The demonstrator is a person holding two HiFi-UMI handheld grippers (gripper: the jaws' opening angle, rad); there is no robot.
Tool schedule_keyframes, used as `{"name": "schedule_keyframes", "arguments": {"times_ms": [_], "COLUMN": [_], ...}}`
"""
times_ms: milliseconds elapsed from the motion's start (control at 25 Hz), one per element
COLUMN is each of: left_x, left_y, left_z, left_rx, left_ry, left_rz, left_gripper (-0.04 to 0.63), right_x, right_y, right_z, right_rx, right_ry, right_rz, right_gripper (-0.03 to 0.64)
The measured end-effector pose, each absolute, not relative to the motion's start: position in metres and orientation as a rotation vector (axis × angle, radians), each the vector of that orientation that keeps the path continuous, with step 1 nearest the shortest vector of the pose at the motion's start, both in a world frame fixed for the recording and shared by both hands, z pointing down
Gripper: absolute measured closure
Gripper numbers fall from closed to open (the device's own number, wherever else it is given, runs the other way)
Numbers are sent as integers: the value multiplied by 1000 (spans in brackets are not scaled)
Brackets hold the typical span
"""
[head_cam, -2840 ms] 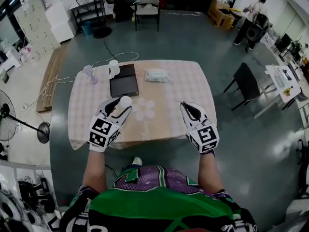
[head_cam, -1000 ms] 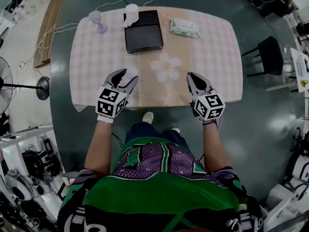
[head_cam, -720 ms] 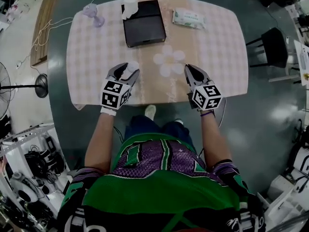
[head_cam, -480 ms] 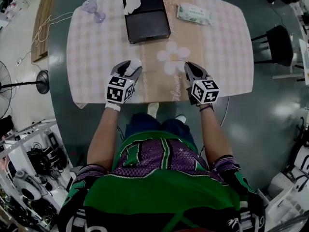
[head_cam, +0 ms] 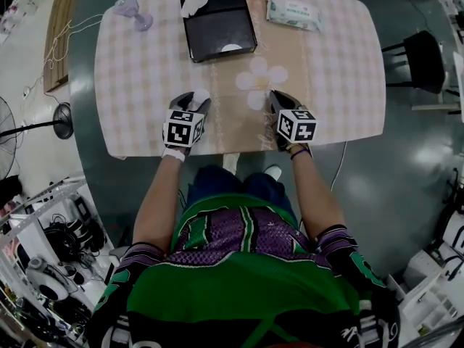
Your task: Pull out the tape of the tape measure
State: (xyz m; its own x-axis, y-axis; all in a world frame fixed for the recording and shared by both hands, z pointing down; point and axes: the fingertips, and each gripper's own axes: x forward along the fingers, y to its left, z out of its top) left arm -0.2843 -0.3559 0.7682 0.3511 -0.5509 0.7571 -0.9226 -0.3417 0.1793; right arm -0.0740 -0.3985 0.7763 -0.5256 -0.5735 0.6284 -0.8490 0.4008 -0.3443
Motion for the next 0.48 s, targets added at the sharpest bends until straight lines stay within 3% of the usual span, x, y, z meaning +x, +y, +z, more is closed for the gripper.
{"name": "schedule_keyframes", "arguments": {"times_ms": [280,480], "left_x": [-284,-283], "left_y": [-351,-346], "left_z": [791,791], "left_rx": [1947,1961], "left_ry": [-1259,-1230], "left_rz": [865,862], "left_gripper": [360,296], "right_x": [-75,-70], "right_y": [-395,-391], "right_z": [793,791], "right_rx": [1194,1203], "right_ry": [-2164,-2155], "right_rz": [960,977], "right_gripper": [577,549]}}
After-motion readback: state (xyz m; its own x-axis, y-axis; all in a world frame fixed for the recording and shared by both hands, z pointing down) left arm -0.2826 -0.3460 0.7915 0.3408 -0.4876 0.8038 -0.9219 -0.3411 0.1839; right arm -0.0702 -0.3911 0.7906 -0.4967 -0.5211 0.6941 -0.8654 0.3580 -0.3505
